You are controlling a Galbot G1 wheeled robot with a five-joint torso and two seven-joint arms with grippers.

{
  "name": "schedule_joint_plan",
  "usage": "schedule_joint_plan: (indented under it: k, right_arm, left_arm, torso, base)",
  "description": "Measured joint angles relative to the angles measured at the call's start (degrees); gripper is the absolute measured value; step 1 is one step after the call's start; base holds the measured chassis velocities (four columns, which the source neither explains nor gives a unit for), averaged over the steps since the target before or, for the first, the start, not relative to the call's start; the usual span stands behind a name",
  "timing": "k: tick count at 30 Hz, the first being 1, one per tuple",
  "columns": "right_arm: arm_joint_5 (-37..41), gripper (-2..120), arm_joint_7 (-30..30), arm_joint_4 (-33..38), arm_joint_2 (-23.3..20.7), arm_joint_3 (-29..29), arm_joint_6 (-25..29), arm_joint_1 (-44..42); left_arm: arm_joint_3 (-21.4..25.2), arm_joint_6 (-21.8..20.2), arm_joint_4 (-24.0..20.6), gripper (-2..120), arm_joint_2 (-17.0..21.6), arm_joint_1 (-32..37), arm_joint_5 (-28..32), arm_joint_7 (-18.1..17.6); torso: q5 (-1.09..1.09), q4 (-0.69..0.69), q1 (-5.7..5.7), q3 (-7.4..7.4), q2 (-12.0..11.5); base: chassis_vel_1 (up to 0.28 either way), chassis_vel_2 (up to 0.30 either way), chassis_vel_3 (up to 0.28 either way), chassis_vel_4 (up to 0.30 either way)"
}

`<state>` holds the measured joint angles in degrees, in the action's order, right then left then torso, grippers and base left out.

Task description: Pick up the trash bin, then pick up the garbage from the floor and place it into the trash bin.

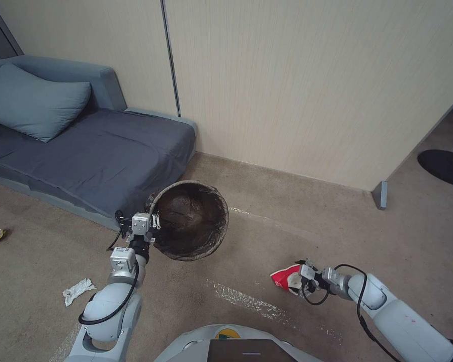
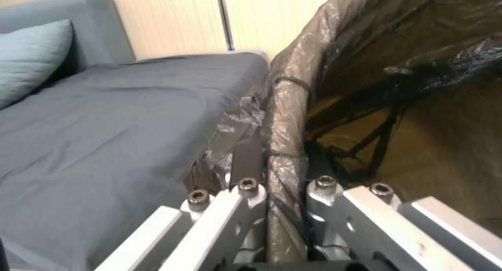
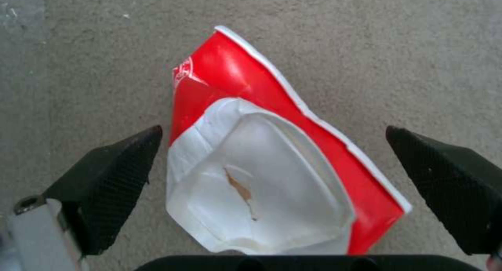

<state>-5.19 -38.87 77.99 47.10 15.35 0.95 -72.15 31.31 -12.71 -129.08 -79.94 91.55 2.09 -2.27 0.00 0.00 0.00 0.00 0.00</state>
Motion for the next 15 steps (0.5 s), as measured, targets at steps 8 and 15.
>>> schedule_joint_plan:
  k: [8, 15]
  right_arm:
    - [-1.1, 100, -0.4, -1.5, 1.3, -1.7, 0.2, 0.7]
    - [-1.5, 97, -0.4, -2.5, 2.4, -2.1, 0.6, 1.1]
  left_arm:
    - [0.2, 0.0, 0.0, 3, -0.1, -0.1, -0.1, 0.0]
    - [0.2, 0.0, 0.2, 3, -0.3, -0.1, -0.1, -0.1]
  torso:
    - [0.00, 0.00, 0.00, 0.00, 0.0]
    - [0.01, 0.00, 0.00, 0.00, 0.0]
  base:
    - [0.000, 0.000, 0.000, 0.000]
    - [0.000, 0.000, 0.000, 0.000]
